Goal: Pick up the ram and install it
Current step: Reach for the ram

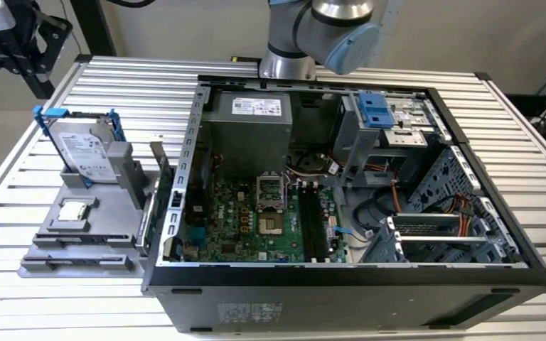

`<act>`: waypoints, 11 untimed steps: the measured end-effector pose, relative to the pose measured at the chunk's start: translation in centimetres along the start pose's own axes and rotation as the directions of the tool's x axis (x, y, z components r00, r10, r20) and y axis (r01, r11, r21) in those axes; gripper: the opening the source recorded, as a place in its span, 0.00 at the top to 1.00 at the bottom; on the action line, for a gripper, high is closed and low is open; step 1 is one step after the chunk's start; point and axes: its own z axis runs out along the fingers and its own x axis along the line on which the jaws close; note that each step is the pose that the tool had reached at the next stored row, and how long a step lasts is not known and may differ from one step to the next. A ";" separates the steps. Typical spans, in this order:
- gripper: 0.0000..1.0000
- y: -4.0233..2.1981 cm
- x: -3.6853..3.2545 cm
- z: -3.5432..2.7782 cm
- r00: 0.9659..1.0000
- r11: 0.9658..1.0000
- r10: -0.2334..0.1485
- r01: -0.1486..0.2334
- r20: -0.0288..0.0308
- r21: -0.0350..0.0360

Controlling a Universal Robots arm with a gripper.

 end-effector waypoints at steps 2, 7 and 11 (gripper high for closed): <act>1.00 -0.42 0.03 -0.02 1.000 1.000 0.000 0.000 0.000 0.000; 1.00 -1.57 0.06 -0.07 1.000 1.000 0.000 0.000 0.000 0.000; 1.00 -2.63 0.08 -0.12 1.000 1.000 0.000 0.000 0.000 0.000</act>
